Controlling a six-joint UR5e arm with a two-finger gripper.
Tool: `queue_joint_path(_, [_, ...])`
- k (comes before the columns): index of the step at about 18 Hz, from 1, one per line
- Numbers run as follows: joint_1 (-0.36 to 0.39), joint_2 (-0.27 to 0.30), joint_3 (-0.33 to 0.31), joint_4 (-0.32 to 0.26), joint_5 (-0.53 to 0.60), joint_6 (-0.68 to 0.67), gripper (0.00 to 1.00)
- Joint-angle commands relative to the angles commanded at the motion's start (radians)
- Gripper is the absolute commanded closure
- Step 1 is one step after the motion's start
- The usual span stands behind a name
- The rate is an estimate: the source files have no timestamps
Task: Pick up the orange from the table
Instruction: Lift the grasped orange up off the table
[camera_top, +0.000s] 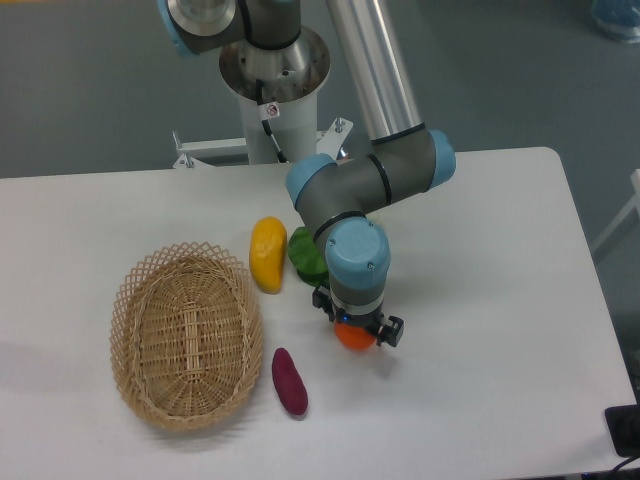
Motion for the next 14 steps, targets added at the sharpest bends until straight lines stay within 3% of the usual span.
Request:
queue_joint_path(3, [0.002, 0.003, 0.058, -0.018, -0.002, 0.000, 0.36])
queue_joint_path(8, [0.035, 0.047, 0.093, -0.018, -0.014, 0.005, 0.36])
queue_joint_path(12, [0.055, 0.051, 0.117, -0.017, -0.012, 0.011, 0.36])
queue_joint_path(14, [0.067, 0.063, 0.123, -0.017, -0.012, 0.066, 0.36])
